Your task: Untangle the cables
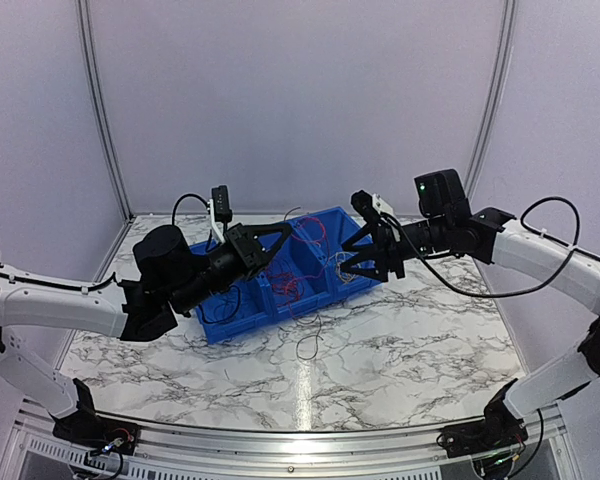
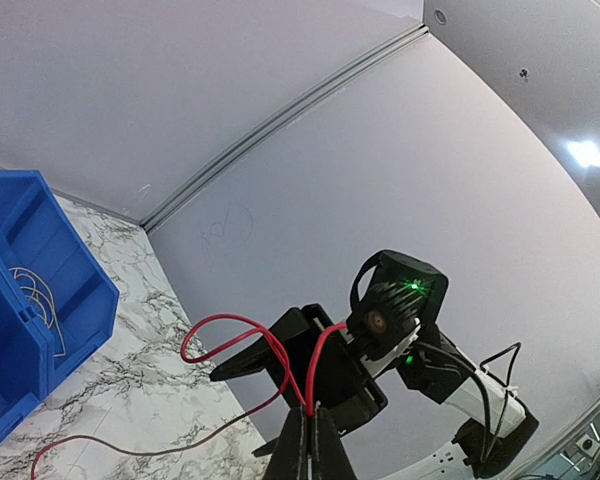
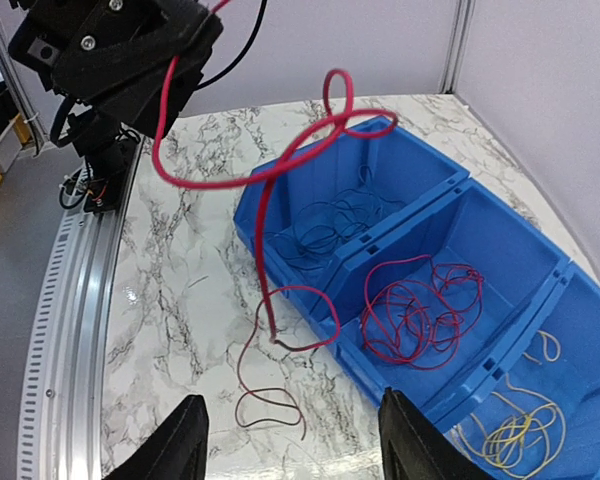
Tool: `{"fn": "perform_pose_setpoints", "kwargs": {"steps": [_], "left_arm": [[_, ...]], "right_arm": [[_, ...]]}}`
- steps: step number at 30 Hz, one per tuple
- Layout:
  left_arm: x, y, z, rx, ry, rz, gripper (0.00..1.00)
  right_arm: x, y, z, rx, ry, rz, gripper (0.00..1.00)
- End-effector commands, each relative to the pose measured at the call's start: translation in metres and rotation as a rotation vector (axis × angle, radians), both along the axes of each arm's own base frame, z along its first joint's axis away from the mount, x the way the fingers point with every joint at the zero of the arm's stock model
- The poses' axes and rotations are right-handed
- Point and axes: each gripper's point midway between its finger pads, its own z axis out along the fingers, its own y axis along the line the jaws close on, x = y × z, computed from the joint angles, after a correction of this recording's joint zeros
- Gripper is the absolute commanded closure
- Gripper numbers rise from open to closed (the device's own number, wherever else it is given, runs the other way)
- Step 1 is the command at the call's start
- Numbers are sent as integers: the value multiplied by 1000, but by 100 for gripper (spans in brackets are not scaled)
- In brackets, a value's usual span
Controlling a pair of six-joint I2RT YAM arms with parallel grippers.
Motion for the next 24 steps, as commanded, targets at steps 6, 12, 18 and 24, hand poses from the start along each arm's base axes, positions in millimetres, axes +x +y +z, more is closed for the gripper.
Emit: {"fn": "perform_pose_setpoints", "kwargs": {"steps": [6,12,18,24], "left_arm": [[-2,8,17,-48,-35,5,100],[-4,11,26,-60,-55,4,100],[-5,54,65,-30,-157,130,100],[-9,132,104,148,-294,424,100]], "right_arm": [[-10,32,10,62,-22,121,38],[-1,58,-6,45,-7,136,82],[17,39,-41,17,46,63,100],[29,6,-66,-13,103,-1,100]]}}
